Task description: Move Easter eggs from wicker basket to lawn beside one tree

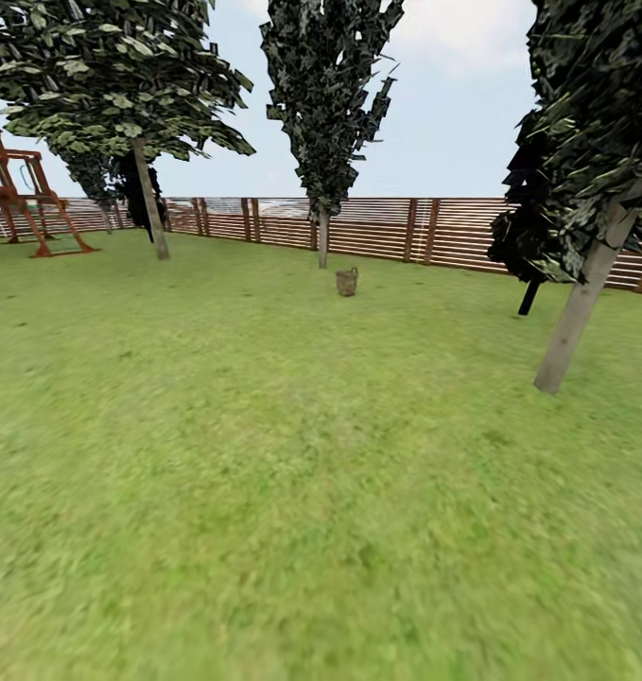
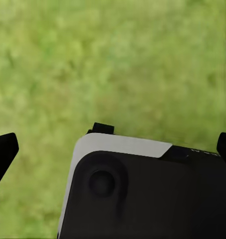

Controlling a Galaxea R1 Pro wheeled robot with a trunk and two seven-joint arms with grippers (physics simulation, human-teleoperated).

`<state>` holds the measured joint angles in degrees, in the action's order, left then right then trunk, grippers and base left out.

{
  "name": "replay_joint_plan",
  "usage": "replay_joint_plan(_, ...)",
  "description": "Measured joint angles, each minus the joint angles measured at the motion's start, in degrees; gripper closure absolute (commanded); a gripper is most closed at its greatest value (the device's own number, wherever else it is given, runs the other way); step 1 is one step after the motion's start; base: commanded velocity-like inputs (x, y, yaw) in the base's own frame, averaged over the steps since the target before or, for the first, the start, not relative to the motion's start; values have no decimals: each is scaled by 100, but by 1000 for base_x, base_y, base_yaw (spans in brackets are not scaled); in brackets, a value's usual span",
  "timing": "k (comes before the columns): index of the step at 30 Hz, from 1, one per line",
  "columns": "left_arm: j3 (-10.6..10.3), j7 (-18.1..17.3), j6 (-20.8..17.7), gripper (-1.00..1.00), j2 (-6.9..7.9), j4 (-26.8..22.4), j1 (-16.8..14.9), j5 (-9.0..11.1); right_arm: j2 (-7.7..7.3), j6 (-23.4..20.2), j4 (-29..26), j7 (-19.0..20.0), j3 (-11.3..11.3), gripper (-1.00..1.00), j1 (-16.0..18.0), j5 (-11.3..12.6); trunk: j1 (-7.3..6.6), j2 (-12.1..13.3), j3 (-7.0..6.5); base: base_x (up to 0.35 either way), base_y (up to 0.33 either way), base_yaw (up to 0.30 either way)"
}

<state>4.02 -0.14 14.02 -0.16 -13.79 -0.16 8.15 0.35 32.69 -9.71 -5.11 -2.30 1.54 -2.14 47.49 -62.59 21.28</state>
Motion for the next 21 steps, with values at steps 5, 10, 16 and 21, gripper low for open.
replay_joint_plan(5, -1, 0, 0, -100, 0, 0, 0, -1, 0, -2, 0, -1, 6, -100, 0, 0, 0, 0, 0, 300, -200, 0)
replay_joint_plan(10, -1, 0, 0, -100, 0, 0, 0, 0, 0, -13, 0, -9, 18, -100, 0, 10, 1, 0, 0, 276, -232, 0)
replay_joint_plan(16, -1, 0, 0, -100, 0, 0, 0, 3, 0, -9, 0, -12, 24, -100, 0, 15, 1, 0, 0, 271, -237, 0)
replay_joint_plan(21, -1, 0, 0, -100, 0, 0, 0, 6, 0, -10, 0, -13, 24, -100, 0, 16, 1, 0, 0, 262, -244, 0)
